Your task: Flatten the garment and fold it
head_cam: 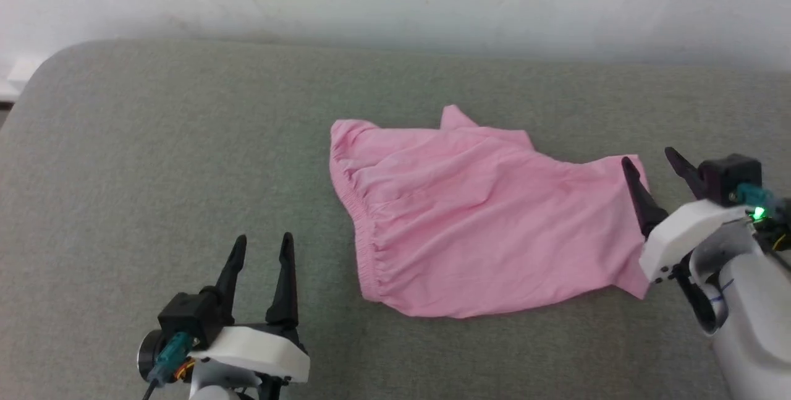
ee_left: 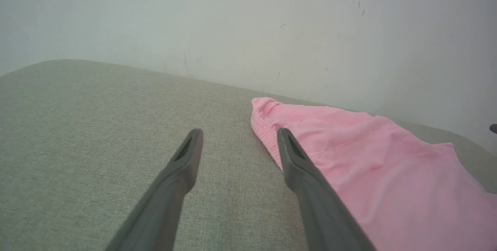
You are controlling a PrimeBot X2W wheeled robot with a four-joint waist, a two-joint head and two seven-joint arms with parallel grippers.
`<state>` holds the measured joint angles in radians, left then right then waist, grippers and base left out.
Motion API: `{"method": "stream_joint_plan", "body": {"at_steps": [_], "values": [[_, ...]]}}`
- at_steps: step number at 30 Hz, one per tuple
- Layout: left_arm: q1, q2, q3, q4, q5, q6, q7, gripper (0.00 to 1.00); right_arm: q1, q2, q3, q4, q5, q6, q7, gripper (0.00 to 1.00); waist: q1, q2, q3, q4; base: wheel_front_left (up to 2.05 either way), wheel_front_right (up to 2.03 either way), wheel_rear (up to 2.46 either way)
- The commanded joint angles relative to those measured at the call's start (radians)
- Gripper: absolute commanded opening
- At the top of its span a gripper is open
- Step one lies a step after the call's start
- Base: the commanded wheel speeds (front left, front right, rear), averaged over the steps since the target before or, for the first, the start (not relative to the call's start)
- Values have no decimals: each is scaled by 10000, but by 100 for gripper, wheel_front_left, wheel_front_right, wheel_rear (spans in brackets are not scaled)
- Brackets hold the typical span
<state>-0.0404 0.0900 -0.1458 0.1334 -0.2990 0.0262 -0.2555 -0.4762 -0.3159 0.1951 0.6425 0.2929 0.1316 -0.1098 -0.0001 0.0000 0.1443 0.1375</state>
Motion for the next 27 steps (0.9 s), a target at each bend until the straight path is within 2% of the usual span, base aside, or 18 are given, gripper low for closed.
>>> {"method": "stream_joint_plan", "body": {"at_steps": [1, 7, 10, 13, 21, 27], "values": [[141, 66, 81, -33, -33, 9, 66, 100, 324, 209, -208, -330, -353, -9, -331, 100, 1, 0, -437, -518, 0, 0, 0], [370, 305, 40, -523, -117, 95, 975, 100, 1982, 1243, -862, -2360, -1261, -9, -766, 100, 1, 0, -794, -989, 0, 0, 0], [531, 373, -77, -740, -320, 100, 1977, 100, 2900, 1656, -1017, -3544, -1414, -9, -480, 100, 1, 0, -846, -1193, 0, 0, 0], [551, 513, -309, -913, -595, -97, 3160, 100, 3771, 1956, -1053, -4777, -1506, -9, -125, 100, 1, 0, -883, -1389, 0, 0, 0], [227, 1125, -898, -971, -950, -535, 5932, 100, 5352, 2316, -828, -6923, -1681, -9, 802, 100, 1, 0, -712, -1992, 0, 0, 0], [-361, 1416, -998, 115, -1112, -715, 6876, 100, 5590, 2449, -692, -7538, -1756, -9, 989, 100, 1, 0, -419, -2483, 0, 0, 0]]}}
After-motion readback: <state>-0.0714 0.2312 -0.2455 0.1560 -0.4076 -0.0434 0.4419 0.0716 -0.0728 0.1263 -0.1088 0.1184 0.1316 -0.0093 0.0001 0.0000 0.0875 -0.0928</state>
